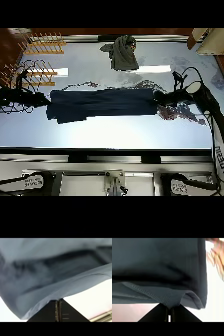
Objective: Fold the shirts.
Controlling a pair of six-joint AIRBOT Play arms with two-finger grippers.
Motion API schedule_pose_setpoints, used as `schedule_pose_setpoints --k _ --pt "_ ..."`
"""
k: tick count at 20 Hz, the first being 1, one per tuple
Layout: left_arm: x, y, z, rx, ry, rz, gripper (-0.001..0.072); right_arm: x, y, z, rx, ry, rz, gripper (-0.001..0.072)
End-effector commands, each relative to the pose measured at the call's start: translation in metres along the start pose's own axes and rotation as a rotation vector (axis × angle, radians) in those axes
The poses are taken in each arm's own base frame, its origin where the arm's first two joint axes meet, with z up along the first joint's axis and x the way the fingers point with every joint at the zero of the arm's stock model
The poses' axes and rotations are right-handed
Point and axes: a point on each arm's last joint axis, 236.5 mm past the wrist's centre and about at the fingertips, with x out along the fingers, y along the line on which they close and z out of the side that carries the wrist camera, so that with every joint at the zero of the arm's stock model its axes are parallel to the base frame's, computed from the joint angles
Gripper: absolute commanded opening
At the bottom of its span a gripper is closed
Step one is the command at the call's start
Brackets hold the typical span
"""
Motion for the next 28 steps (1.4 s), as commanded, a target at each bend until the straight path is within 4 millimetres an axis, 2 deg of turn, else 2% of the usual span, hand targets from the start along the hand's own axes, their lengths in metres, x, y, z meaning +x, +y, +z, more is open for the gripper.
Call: schedule_pose_setpoints --k 1,2,4,9,15,18,20,21,22,23,24,26,27,28 --pt "0.019 0.001 0.032 -0.032 -0.009 -0.036 0.0031 0.015 0.000 0.047 -0.040 -0.102 -0.063 0.0066" --pt "0.022 0.004 0.040 -0.032 -0.013 -0.035 0.0031 0.019 -0.004 0.056 -0.018 -0.114 -0.077 0.0066" --pt "0.026 0.011 0.057 -0.032 -0.029 -0.029 0.0031 0.032 -0.007 0.062 -0.002 -0.103 -0.076 0.0066" --pt "0.040 0.026 0.081 -0.039 -0.038 -0.029 0.0031 0.060 -0.010 0.060 -0.001 -0.078 -0.076 0.0066" --pt "0.044 0.041 0.109 -0.050 -0.126 0.012 0.0031 0.066 -0.013 0.067 0.028 -0.109 -0.077 0.0067" --pt "0.052 0.043 0.104 -0.061 -0.105 0.006 0.0032 0.067 -0.010 0.065 0.033 -0.104 -0.075 0.0068" --pt "0.066 0.041 0.090 -0.068 -0.040 -0.019 0.0036 0.070 -0.008 0.061 0.031 -0.089 -0.073 0.0092" --pt "0.073 0.039 0.082 -0.072 -0.002 -0.035 0.0105 0.070 -0.006 0.059 0.027 -0.080 -0.071 0.0101" --pt "0.078 0.036 0.073 -0.074 0.037 -0.051 0.0311 0.070 -0.005 0.056 0.026 -0.071 -0.070 0.0328" --pt "0.081 0.033 0.067 -0.078 0.064 -0.062 0.0472 0.068 -0.004 0.052 0.011 -0.051 -0.070 0.0510" --pt "0.080 0.031 0.064 -0.080 0.077 -0.068 0.0504 0.061 -0.007 0.050 -0.018 -0.037 -0.080 0.0510" --pt "0.074 0.027 0.064 -0.072 0.085 -0.076 0.0504 0.044 -0.021 0.052 -0.028 -0.039 -0.111 0.0512" --pt "0.070 0.025 0.064 -0.066 0.086 -0.079 0.0504 0.037 -0.029 0.058 0.004 -0.058 -0.116 0.0560" --pt "0.067 0.023 0.065 -0.060 0.084 -0.080 0.0504 0.032 -0.037 0.063 0.054 -0.078 -0.113 0.0569"
